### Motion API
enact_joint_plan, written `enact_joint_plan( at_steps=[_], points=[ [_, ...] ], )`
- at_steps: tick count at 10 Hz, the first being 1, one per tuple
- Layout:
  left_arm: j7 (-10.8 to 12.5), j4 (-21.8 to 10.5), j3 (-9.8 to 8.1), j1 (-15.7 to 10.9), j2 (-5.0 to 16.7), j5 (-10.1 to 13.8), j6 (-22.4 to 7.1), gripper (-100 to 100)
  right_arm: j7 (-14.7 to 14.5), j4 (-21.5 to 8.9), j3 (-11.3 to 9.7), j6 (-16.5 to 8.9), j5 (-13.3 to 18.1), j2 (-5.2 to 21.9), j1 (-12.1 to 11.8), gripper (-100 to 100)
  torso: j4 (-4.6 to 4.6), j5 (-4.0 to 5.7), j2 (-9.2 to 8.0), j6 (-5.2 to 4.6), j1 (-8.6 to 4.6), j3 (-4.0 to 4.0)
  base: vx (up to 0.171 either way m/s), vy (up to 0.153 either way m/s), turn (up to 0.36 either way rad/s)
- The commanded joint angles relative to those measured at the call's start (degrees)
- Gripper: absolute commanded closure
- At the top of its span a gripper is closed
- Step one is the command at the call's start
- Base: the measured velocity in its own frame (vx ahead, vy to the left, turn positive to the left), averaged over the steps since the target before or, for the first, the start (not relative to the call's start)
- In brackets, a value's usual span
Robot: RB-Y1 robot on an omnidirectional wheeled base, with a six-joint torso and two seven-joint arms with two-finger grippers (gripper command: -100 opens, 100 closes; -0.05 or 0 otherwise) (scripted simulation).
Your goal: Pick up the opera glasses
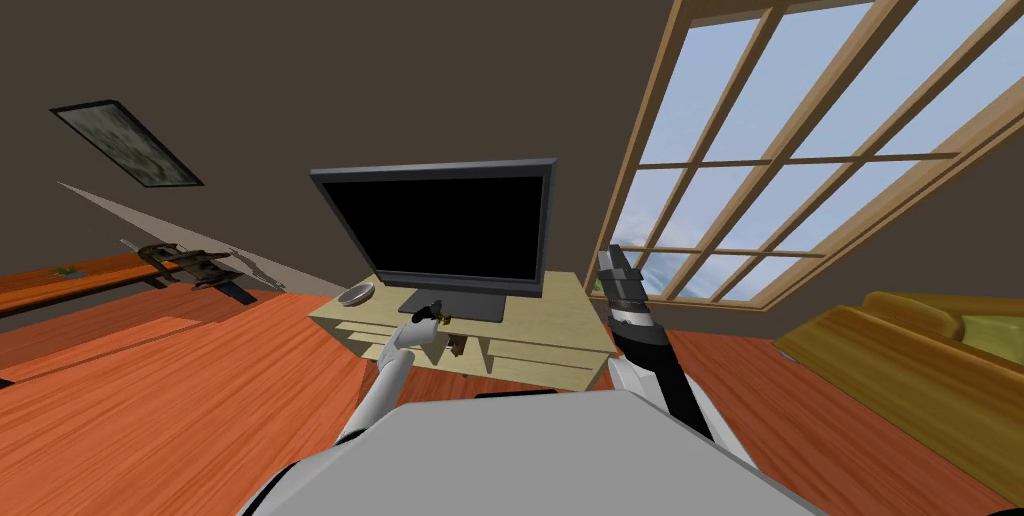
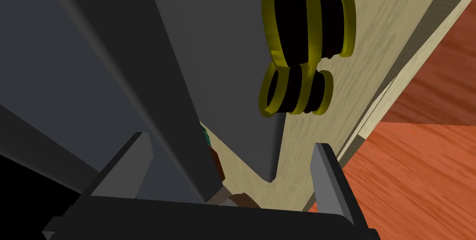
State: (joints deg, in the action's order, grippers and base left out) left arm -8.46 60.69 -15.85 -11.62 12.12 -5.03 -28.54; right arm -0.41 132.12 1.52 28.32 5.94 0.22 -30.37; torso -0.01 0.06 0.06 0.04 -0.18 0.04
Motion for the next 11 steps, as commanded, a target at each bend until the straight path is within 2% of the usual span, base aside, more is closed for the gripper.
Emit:
enact_joint_plan(
  at_steps=[1,3,4,7,8,9,10,11],
  points=[
    [0.0,-2.2,-0.25,-0.7,0.4,0.2,-0.5,-100,0.0,0.0,0.0,0.0,0.0,0.0,0.0,0,0.00,0.00,0.00,0.00,0.00,0.00,0.021,-0.030,-0.018],
    [-0.1,-5.3,-0.92,-2.4,1.2,0.3,-3.1,-100,0.0,0.0,0.0,0.0,0.0,0.0,0.0,0,0.01,-0.02,-0.06,0.01,0.07,-0.03,0.018,-0.030,-0.044],
    [-0.1,-5.6,-0.92,-2.4,1.2,0.3,-3.1,-100,0.0,0.0,0.0,0.0,0.0,0.0,0.0,0,0.00,-0.01,-0.04,0.01,0.05,-0.02,0.020,-0.027,-0.020],
    [-0.2,-9.2,-1.61,-4.1,2.1,0.4,-5.8,-100,0.0,0.0,0.0,0.0,0.0,0.0,0.0,0,0.01,-0.01,-0.06,0.02,0.07,-0.03,0.020,-0.029,-0.036],
    [-0.2,-9.9,-1.74,-4.4,2.3,0.4,-6.4,-100,0.0,0.0,0.0,0.0,0.0,0.0,0.0,0,0.00,-0.01,-0.03,0.02,0.06,-0.02,0.024,-0.027,-0.029],
    [-0.1,-9.3,-1.65,-4.3,2.1,0.3,-6.1,-100,0.0,0.0,0.0,0.0,0.0,0.0,0.0,0,0.00,-0.01,-0.03,0.02,0.07,-0.02,0.010,-0.011,-0.004],
    [-0.1,-9.5,-1.67,-4.4,2.1,0.3,-6.2,0,0.0,0.0,0.0,0.0,0.0,0.0,0.0,0,0.01,-0.02,-0.08,0.03,0.12,-0.04,0.000,0.000,0.000],
    [0.3,-10.8,-1.30,-3.9,2.1,0.2,-4.4,-100,0.0,0.0,0.0,0.0,0.0,0.0,0.0,0,0.02,-0.03,-0.12,0.03,0.16,-0.06,0.011,0.016,-0.045]
  ],
)
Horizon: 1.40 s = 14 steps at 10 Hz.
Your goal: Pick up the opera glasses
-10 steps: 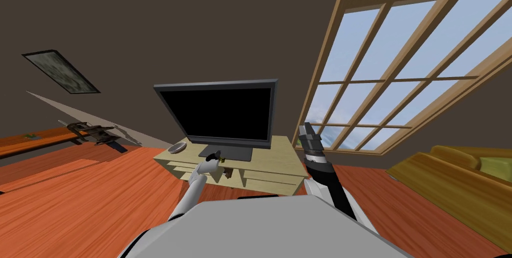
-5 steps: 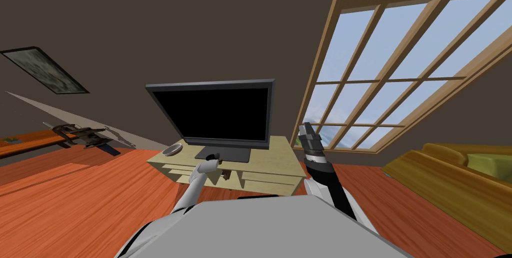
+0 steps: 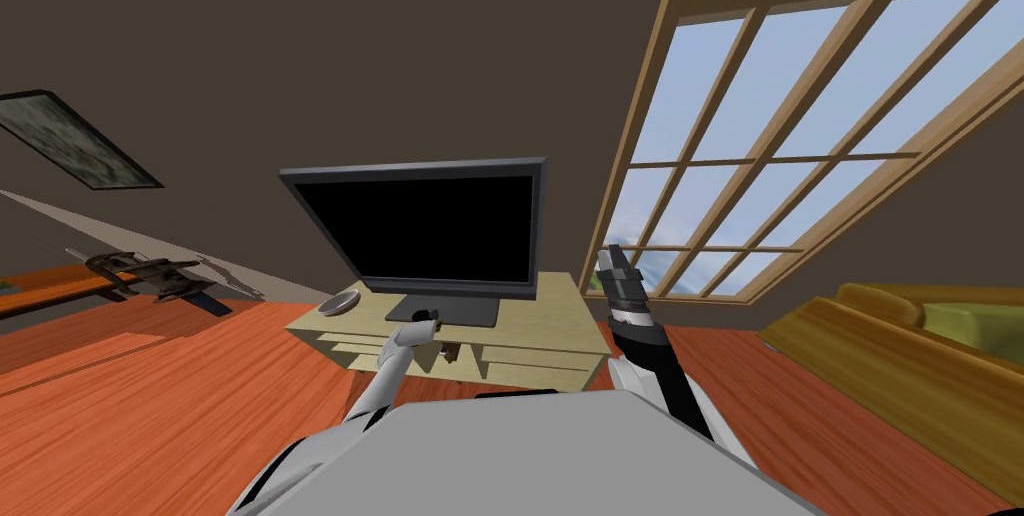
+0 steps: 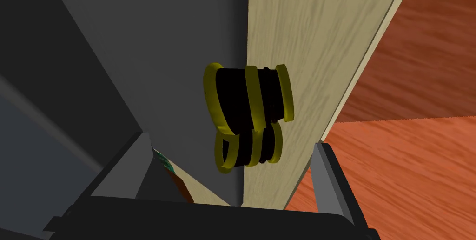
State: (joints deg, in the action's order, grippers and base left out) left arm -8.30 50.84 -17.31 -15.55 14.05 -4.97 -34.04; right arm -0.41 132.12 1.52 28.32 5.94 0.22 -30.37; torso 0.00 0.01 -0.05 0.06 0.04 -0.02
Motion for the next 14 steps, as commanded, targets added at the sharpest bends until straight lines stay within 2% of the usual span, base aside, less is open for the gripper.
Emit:
enact_joint_plan(
  at_steps=[1,3,6,7,11,12,13,14],
  points=[
    [0.3,-1.6,0.34,0.3,0.1,0.1,2.0,-100,0.0,0.0,0.0,0.0,0.0,0.0,0.0,0,0.00,0.00,0.00,0.00,0.00,0.00,0.016,0.022,-0.063],
    [0.7,-3.0,0.70,0.7,0.1,0.0,3.7,-100,0.0,0.0,0.0,0.0,0.0,0.0,0.0,0,0.00,-0.01,0.01,0.00,0.02,0.01,0.009,0.012,-0.035],
    [0.7,-3.0,0.69,0.6,0.2,0.1,3.7,-100,0.0,0.0,0.0,0.0,0.0,0.0,0.0,0,0.01,0.01,-0.01,0.00,-0.01,0.00,0.005,0.007,-0.020],
    [0.7,-3.0,0.70,0.7,0.1,0.1,3.7,100,0.0,0.0,0.0,0.0,0.0,0.0,0.0,0,0.01,0.01,-0.02,0.01,-0.02,-0.01,0.000,0.000,0.000],
    [0.7,-3.0,0.67,0.7,0.1,0.1,3.7,100,0.0,0.0,0.0,0.0,0.0,0.0,0.0,0,0.01,0.02,-0.02,-0.02,-0.06,-0.01,0.000,0.000,0.000],
    [0.7,-3.0,0.68,0.7,0.1,0.1,3.7,0,0.0,0.0,0.0,0.0,0.0,0.0,0.0,0,0.01,0.02,-0.02,-0.01,-0.05,-0.01,0.000,0.000,0.000],
    [0.7,-3.0,0.70,0.7,0.1,0.0,3.7,100,0.0,0.0,0.0,0.0,0.0,0.0,0.0,0,0.01,0.02,-0.02,-0.01,-0.05,-0.01,0.000,0.000,0.000],
    [0.3,-1.6,0.34,0.3,0.1,0.1,2.0,100,0.0,0.0,0.0,0.0,0.0,0.0,0.0,0,0.02,0.02,-0.03,-0.01,-0.05,-0.02,-0.011,-0.015,0.043]
  ],
)
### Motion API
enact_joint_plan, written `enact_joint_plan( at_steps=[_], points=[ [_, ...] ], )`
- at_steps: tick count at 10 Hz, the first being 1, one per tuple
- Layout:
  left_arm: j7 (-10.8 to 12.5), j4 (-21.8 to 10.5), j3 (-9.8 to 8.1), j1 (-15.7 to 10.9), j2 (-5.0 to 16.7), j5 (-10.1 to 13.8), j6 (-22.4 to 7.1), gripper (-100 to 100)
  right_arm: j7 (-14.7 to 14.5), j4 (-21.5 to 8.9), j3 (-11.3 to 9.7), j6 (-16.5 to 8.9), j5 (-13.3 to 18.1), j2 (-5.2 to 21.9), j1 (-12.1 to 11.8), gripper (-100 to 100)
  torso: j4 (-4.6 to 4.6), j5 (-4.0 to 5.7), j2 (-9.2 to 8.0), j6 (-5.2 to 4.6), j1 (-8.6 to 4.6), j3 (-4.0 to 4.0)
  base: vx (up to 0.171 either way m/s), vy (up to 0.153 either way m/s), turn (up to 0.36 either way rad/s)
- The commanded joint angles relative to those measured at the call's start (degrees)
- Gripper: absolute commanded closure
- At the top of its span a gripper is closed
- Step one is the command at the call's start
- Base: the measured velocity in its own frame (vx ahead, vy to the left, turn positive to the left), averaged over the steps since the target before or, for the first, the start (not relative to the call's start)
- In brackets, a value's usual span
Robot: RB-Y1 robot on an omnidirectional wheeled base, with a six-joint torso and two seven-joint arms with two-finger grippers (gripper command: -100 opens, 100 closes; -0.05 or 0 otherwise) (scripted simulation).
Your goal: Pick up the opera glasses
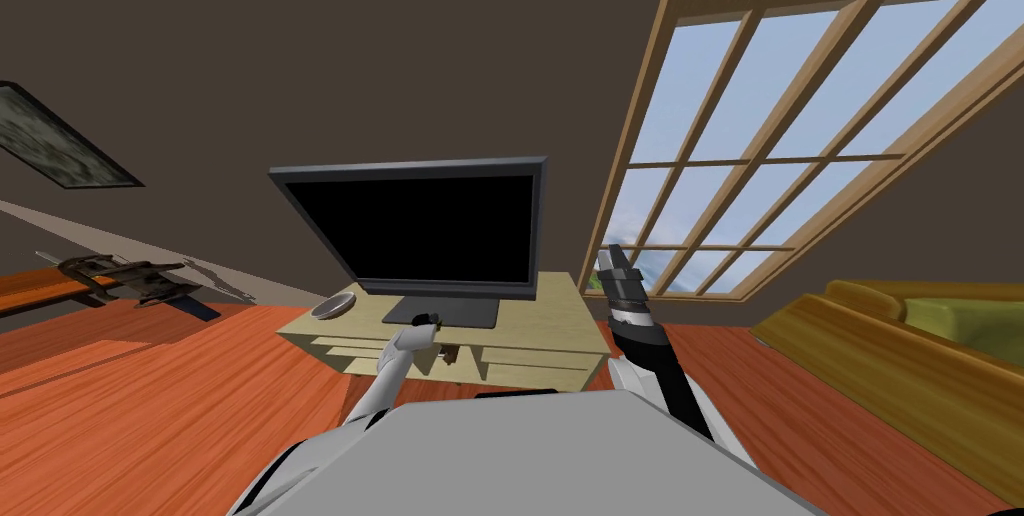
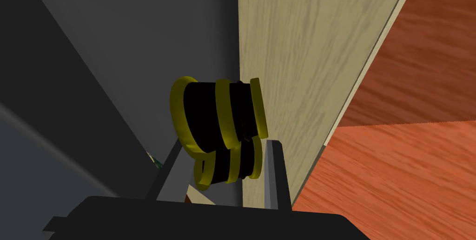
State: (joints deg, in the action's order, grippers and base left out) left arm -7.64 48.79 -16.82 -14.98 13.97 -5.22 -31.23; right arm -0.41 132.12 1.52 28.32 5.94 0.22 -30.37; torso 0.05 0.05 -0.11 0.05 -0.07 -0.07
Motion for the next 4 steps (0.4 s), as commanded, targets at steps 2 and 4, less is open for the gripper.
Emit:
enact_joint_plan(
  at_steps=[2,4],
  points=[
    [-0.8,2.1,-0.60,-0.9,0.3,0.5,-3.0,100,0.0,0.0,0.0,0.0,0.0,0.0,0.0,0,0.01,0.01,-0.04,0.02,-0.03,-0.03,-0.019,-0.026,0.075],
    [-0.5,1.3,-0.49,-0.8,0.1,0.1,-2.3,0,0.0,0.0,0.0,0.0,0.0,0.0,0.0,0,0.02,-0.02,-0.06,0.01,0.00,-0.04,-0.004,-0.006,0.010]
  ],
)
